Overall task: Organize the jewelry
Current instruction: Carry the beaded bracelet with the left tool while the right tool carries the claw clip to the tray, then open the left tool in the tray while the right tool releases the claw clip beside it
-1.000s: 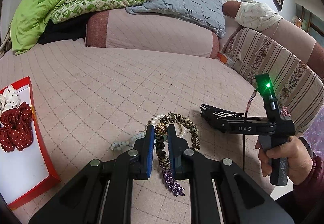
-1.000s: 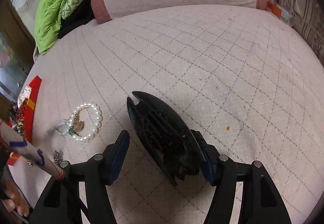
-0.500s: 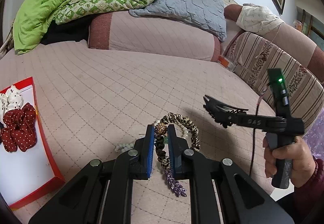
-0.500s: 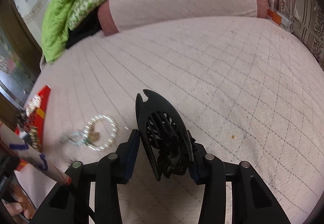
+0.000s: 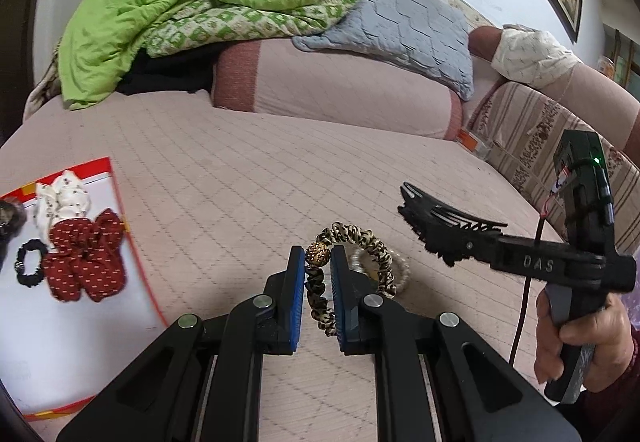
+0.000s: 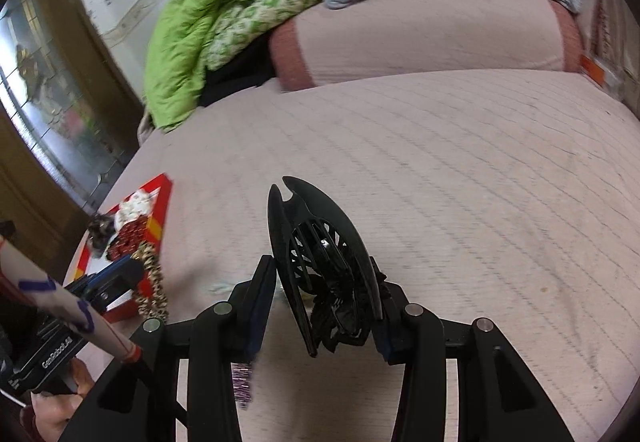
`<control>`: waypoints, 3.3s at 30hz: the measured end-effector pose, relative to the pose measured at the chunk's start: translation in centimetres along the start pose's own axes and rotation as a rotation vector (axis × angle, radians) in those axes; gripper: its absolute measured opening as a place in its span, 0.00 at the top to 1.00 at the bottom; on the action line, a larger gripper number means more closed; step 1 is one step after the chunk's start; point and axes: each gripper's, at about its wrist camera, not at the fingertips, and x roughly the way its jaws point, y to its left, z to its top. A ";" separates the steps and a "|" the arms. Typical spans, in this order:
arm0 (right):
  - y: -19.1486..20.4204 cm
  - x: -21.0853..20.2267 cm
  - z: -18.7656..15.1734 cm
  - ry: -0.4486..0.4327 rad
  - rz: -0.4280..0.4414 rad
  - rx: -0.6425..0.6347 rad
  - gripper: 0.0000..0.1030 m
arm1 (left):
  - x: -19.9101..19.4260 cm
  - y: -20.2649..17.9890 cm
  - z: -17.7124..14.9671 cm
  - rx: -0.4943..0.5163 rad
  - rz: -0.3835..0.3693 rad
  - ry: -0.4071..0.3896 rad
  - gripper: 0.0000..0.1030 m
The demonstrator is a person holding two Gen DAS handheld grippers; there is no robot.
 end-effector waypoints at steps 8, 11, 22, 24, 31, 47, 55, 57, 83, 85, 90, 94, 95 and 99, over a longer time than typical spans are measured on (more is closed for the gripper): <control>4.5 1.7 -0.3 0.014 0.059 -0.059 0.55 | -2.4 3.0 0.2 -0.040 0.043 -0.034 0.88; 6.2 2.4 -0.4 0.014 0.083 -0.071 0.55 | -3.5 4.5 0.1 -0.059 0.061 -0.048 0.88; 13.3 4.9 -0.8 0.018 0.186 -0.130 0.55 | -7.3 10.9 -0.6 -0.149 0.162 -0.088 0.88; 14.6 5.3 -1.0 0.025 0.204 -0.143 0.55 | -7.9 12.0 -0.8 -0.164 0.182 -0.092 0.88; 19.0 6.4 -2.6 0.050 0.257 -0.224 0.55 | -9.7 16.1 -1.6 -0.233 0.247 -0.095 0.88; 27.1 10.4 -5.3 0.138 0.332 -0.329 0.55 | -11.3 24.3 -3.6 -0.385 0.432 -0.038 0.88; 28.3 13.3 -5.7 0.191 0.300 -0.331 0.55 | -10.7 26.3 -3.9 -0.415 0.467 -0.001 0.88; 28.7 13.7 -5.7 0.190 0.291 -0.340 0.55 | -10.5 26.6 -3.8 -0.419 0.470 0.006 0.88; 29.7 15.3 -5.5 0.212 0.283 -0.348 0.52 | -9.0 27.7 -3.6 -0.443 0.491 0.049 0.88; 29.7 15.1 -5.4 0.210 0.290 -0.345 0.49 | -9.0 27.7 -3.5 -0.441 0.495 0.047 0.86; 29.9 14.7 -5.2 0.207 0.301 -0.345 0.45 | -9.3 27.6 -3.3 -0.444 0.502 0.033 0.78; 29.9 13.9 -5.1 0.196 0.314 -0.348 0.45 | -9.5 27.3 -3.1 -0.442 0.503 0.018 0.73; 29.9 13.6 -5.0 0.194 0.319 -0.346 0.45 | -9.6 27.2 -3.0 -0.439 0.504 0.013 0.72; 29.7 12.6 -4.5 0.175 0.334 -0.335 0.45 | -10.3 26.6 -2.6 -0.430 0.505 -0.023 0.72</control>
